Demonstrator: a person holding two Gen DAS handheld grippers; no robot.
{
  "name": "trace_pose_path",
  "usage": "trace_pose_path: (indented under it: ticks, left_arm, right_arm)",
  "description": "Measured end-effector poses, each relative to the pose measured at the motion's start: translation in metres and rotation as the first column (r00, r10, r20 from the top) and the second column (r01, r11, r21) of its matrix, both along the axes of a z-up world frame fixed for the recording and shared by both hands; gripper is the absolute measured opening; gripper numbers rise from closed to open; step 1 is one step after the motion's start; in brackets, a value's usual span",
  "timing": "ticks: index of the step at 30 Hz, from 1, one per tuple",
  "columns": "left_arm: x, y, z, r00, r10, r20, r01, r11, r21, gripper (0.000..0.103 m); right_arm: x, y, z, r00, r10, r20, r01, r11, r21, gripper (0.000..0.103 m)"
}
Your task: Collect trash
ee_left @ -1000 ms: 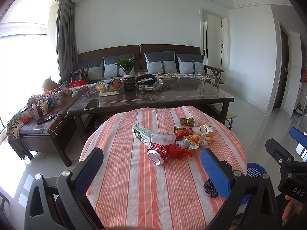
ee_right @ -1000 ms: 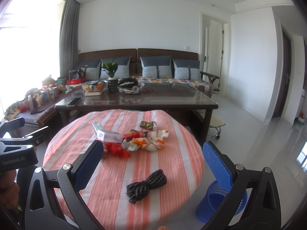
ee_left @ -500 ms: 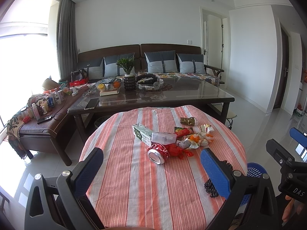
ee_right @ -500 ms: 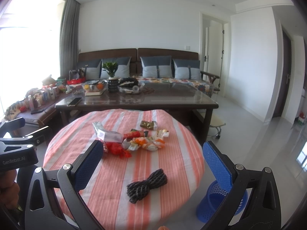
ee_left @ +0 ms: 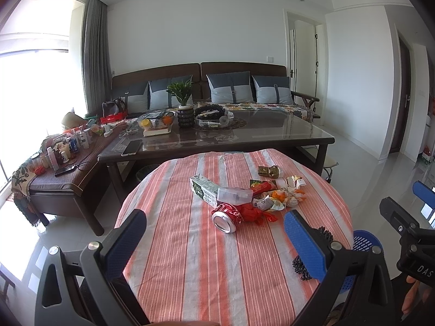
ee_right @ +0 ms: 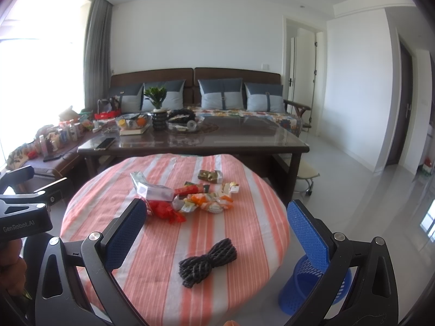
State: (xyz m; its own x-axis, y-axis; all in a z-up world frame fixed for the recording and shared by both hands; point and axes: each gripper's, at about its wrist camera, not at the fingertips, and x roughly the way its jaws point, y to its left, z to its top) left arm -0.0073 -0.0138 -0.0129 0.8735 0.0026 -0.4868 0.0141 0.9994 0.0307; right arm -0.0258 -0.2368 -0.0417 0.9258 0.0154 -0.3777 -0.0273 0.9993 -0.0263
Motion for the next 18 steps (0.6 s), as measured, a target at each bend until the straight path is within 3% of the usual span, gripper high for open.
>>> trace_pose_path:
  ticks: [12, 18]
  left_arm:
    - [0.013, 0.01, -0.018, 1.0, -0.015, -0.016, 0.016, 1.0, 0.003, 0.103]
    - [0.034, 0.009, -0.055, 0.995, -0.018, -0.094, 0.018, 1.0, 0.004, 0.103]
  right_arm:
    - [0.006, 0.0, -0.013, 1.0, -0.002, -0.005, 0.002, 1.0, 0.005, 0.103]
    - [0.023, -0.005, -0.052, 0.998, 0.028, -0.054, -0.027, 0.999, 0.034, 0.103]
